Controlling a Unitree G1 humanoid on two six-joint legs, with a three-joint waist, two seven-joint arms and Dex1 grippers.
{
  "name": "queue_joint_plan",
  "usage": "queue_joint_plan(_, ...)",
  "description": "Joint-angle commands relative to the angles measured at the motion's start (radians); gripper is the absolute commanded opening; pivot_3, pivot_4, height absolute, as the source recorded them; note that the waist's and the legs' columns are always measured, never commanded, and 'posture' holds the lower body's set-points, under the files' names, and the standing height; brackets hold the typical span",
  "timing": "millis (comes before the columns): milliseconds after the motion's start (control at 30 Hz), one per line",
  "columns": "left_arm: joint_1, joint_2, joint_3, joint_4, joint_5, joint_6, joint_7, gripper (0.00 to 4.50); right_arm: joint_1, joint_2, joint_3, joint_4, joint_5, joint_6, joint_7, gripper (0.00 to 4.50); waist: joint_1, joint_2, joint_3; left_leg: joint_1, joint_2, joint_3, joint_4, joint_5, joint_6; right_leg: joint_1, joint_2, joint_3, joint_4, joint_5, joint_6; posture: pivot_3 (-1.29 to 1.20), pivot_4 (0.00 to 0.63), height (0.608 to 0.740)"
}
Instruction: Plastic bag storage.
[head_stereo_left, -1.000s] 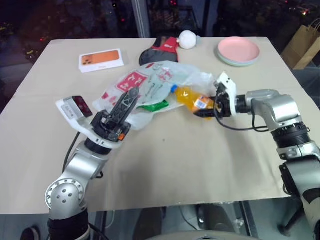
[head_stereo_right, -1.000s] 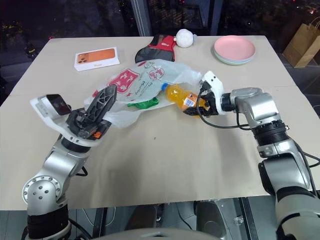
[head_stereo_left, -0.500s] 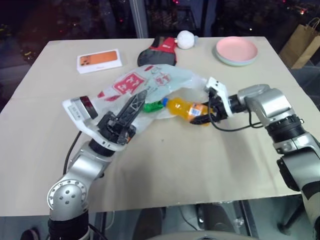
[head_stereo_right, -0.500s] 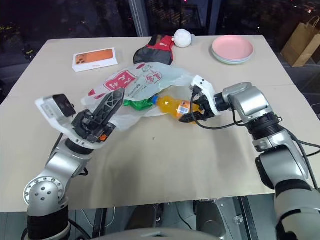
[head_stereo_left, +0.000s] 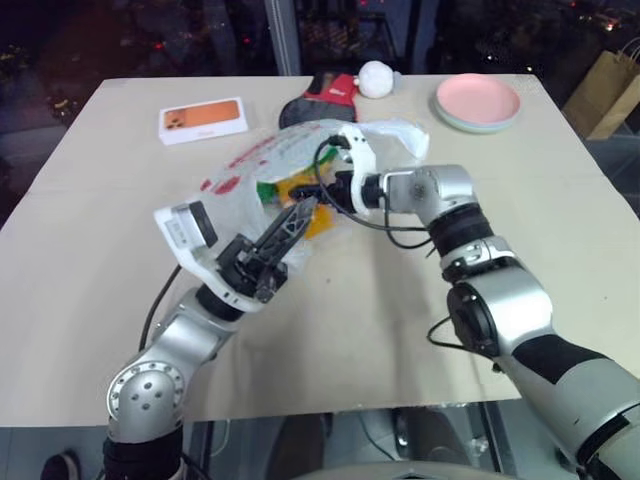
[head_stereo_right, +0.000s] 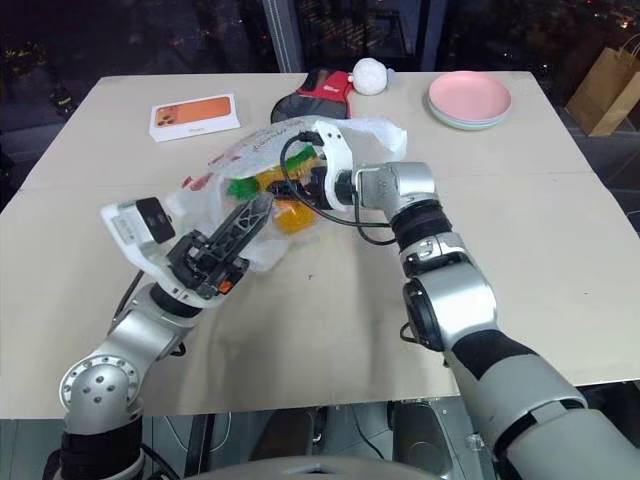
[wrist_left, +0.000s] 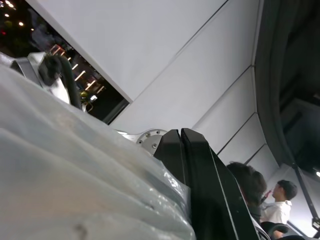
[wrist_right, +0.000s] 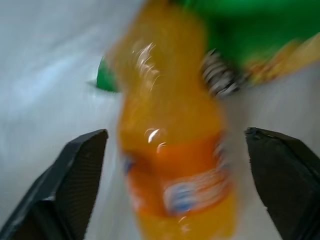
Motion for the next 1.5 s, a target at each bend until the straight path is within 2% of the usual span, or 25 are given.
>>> queue_joint_plan(33,-0.009,-0.005,0.005,-0.024,-0.001,-0.014,-0.005,0.00,0.032,-0.046,0.067,-0.180,0.010,-0.037,0.148,4.48,-0.002,0.000,0.000,0.000,0.000,0.000,0.000,0.000,0.000,0.000,0.000,0.000,0.000,0.000,0.000,0.00,0.150,0.740)
queue_joint_plan(133,-0.011,-0.001,0.015,-0.014,-0.003,-0.015,-0.008,0.00,0.120,-0.174,0.209,-0.353,-0.011,-0.029,0.354,4.48,0.000,0.000,0.000,0.000,0.000,-0.001,0.000,0.000,0.000,0.000,0.000,-0.001,0.000,0.000,0.000,0.00,0.150,0.740)
queue_joint_plan(267,-0.017,0.007,0.019,-0.002,-0.003,-0.013,-0.012,0.00,0.211,-0.404,0.332,-0.537,-0.026,-0.084,0.613,4.48,0.000,0.000,0.000,0.001,0.000,-0.001,0.000,0.000,0.000,0.001,0.000,-0.001,-0.001,0.000,0.000,0.00,0.150,0.740)
queue_joint_plan(333,-0.022,0.010,0.021,0.003,-0.007,-0.012,-0.012,0.00,0.248,-0.501,0.347,-0.626,0.000,-0.100,0.717,4.48,-0.002,0.001,0.000,0.000,0.000,-0.001,0.000,0.000,0.000,0.001,0.000,-0.001,-0.001,0.000,0.000,0.00,0.150,0.740)
queue_joint_plan(367,-0.025,0.012,0.021,0.004,-0.005,-0.010,-0.013,0.00,0.256,-0.512,0.310,-0.654,0.031,-0.125,0.732,4.48,-0.006,0.001,0.000,0.001,0.000,-0.001,0.000,0.000,0.000,0.001,0.000,-0.001,-0.001,0.000,0.000,0.00,0.150,0.740)
queue_joint_plan(433,-0.027,0.014,0.020,0.006,-0.003,-0.007,-0.016,0.00,0.261,-0.513,0.263,-0.678,0.065,-0.151,0.737,4.48,-0.021,0.001,0.000,0.002,0.002,0.001,0.000,0.000,0.000,0.001,0.001,0.001,0.000,0.000,0.000,0.00,0.150,0.740)
queue_joint_plan(533,-0.027,0.009,0.016,0.003,-0.003,-0.009,-0.014,0.00,0.190,-0.465,0.134,-0.591,0.074,-0.224,0.590,4.48,-0.030,0.001,0.001,0.004,0.004,0.001,0.000,0.000,0.000,0.001,0.004,0.002,0.002,0.000,0.000,0.00,0.150,0.740)
queue_joint_plan(600,-0.027,0.007,0.014,0.003,-0.002,-0.010,-0.014,0.00,0.167,-0.450,0.104,-0.536,0.058,-0.271,0.540,4.48,-0.027,0.001,0.001,0.004,0.003,0.001,0.000,0.000,0.000,0.001,0.004,0.002,0.004,0.000,0.000,0.00,0.150,0.740)
queue_joint_plan(733,-0.033,-0.002,0.009,0.012,-0.001,-0.015,-0.014,0.00,0.169,-0.469,0.256,-0.272,-0.221,-0.587,0.426,4.48,-0.009,-0.002,-0.001,0.005,0.002,0.001,0.001,0.000,0.000,0.003,0.002,0.002,0.002,0.000,0.000,0.00,0.150,0.740)
queue_joint_plan(900,-0.035,-0.006,0.000,0.020,0.016,-0.013,-0.021,0.00,0.162,-0.415,0.294,-0.128,-0.294,-0.711,0.407,4.48,-0.006,0.000,0.000,0.001,0.002,0.001,0.001,0.001,-0.001,0.000,0.002,0.002,0.001,0.000,-0.001,0.00,0.150,0.740)
queue_joint_plan(1000,-0.038,-0.003,0.008,0.031,-0.011,-0.005,0.003,0.00,0.143,-0.387,0.223,-0.119,-0.221,-0.666,0.427,3.68,-0.006,0.001,0.000,0.001,0.002,0.001,0.000,0.003,-0.005,-0.001,0.002,0.002,0.001,0.000,-0.001,0.00,0.150,0.740)
queue_joint_plan(1167,-0.037,0.016,0.018,0.045,-0.032,0.015,0.030,0.00,0.162,-0.369,0.153,-0.168,-0.132,-0.542,0.460,1.06,-0.005,0.001,0.000,0.001,0.002,0.001,0.000,0.001,-0.002,0.000,0.002,0.002,0.000,0.000,-0.001,0.00,0.150,0.740)
queue_joint_plan(1233,-0.052,0.017,0.018,0.059,-0.033,0.018,0.048,0.00,0.173,-0.374,0.113,-0.205,-0.064,-0.427,0.480,0.72,-0.004,0.001,0.000,0.001,0.002,0.001,0.000,0.001,-0.001,0.000,0.002,0.002,0.000,0.000,-0.001,0.00,0.150,0.740)
queue_joint_plan(1267,-0.069,0.016,0.018,0.068,-0.037,0.019,0.059,0.00,0.165,-0.376,0.077,-0.216,-0.016,-0.354,0.479,0.32,-0.004,0.001,0.000,0.001,0.002,0.001,0.000,0.001,-0.001,0.000,0.002,0.001,0.001,0.000,-0.001,0.00,0.150,0.740)
queue_joint_plan(1300,-0.087,0.019,0.018,0.076,-0.039,0.020,0.064,0.00,0.153,-0.376,0.039,-0.220,0.030,-0.288,0.472,0.09,-0.003,0.001,0.000,0.002,0.002,0.000,0.000,0.001,-0.001,0.000,0.002,0.001,0.001,0.000,-0.001,0.00,0.150,0.740)
queue_joint_plan(1367,-0.145,0.039,0.016,0.097,-0.022,0.030,0.063,0.00,0.104,-0.379,-0.062,-0.199,0.128,-0.170,0.421,0.09,0.001,0.001,0.001,0.001,0.002,0.000,0.000,0.001,-0.001,0.000,0.002,0.000,0.001,0.000,-0.001,0.00,0.150,0.740)
queue_joint_plan(1433,-0.253,0.057,0.028,0.135,0.016,0.019,0.080,0.00,0.042,-0.385,-0.188,-0.170,0.235,-0.078,0.342,0.09,0.002,0.001,0.001,0.001,0.002,-0.001,0.000,0.001,-0.001,0.000,0.002,0.000,0.002,0.000,-0.001,0.00,0.150,0.740)
queue_joint_plan(1500,-0.411,0.055,0.071,0.188,-0.005,-0.023,0.129,0.00,-0.026,-0.395,-0.311,-0.145,0.339,-0.027,0.274,0.09,0.005,0.001,0.003,0.001,0.001,-0.002,0.000,0.002,-0.002,0.000,0.002,-0.001,0.003,0.001,-0.001,0.00,0.150,0.740)
